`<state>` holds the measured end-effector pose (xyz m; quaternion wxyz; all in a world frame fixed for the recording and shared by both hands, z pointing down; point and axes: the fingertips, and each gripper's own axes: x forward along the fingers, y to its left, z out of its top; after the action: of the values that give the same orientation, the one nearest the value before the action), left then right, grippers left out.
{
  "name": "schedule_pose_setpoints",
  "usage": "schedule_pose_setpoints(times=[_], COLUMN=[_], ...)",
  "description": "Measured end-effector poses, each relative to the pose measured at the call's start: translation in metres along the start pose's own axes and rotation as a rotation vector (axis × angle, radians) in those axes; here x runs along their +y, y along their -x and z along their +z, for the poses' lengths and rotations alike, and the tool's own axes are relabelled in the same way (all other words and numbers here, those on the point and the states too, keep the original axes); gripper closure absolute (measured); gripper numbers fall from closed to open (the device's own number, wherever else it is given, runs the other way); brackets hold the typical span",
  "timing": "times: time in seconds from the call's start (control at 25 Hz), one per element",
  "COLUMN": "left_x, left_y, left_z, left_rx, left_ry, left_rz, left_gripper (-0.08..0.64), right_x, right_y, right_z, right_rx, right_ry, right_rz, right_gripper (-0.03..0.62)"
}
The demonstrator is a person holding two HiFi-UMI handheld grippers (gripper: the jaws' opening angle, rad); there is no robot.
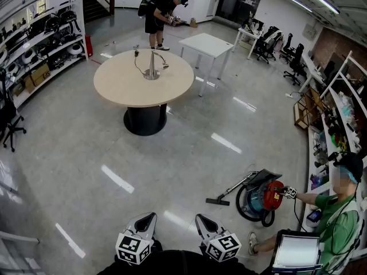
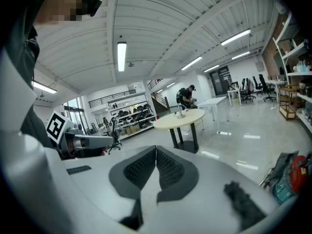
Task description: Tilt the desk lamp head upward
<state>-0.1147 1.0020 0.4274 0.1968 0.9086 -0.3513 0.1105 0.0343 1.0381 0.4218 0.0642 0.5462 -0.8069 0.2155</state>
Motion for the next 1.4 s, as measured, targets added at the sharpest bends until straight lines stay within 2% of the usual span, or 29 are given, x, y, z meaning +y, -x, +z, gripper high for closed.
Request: schedule_pose_setpoints(times=[0.28, 0.64, 0.8, 0.96, 1.24, 1.4], left_x=[0.096, 0.151, 0.167, 0.191, 0.211, 0.217], left_y=[-0.018, -0.036, -0.059, -0.092, -0.167, -0.212], left_z=[0.025, 0.027, 0.036, 0.052, 0.116, 0.14], left_rx=[-0.025, -0.011, 0.001, 0.004, -0.036, -0.047], left_ry=[0.025, 0.075, 0.077, 0.068, 0.027, 0.036], left_rz=[0.002, 0.01, 0.032, 0.077, 0.144, 0.172], left_gripper=[0.554, 0.554, 0.554, 0.554, 0.554, 0.554], right_x=[0.015, 0.023, 0.004, -0.02, -0.08, -0.118], right_y=[-0.098, -0.157, -0.183, -0.221, -0.281, -0.307], right_z=[0.029, 0.043, 0.05, 0.066, 0.128, 0.154], right_rx=[-0.005, 0.013, 0.016, 0.008, -0.017, -0.015], right_ry=[0.031, 0.049, 0.026, 0.018, 0.045, 0.064], right_rz=[-0.004, 0.025, 0.045, 0.1, 0.191, 0.23], right_gripper=[0.588, 0.586, 0.583, 0.57, 0.557, 0.552])
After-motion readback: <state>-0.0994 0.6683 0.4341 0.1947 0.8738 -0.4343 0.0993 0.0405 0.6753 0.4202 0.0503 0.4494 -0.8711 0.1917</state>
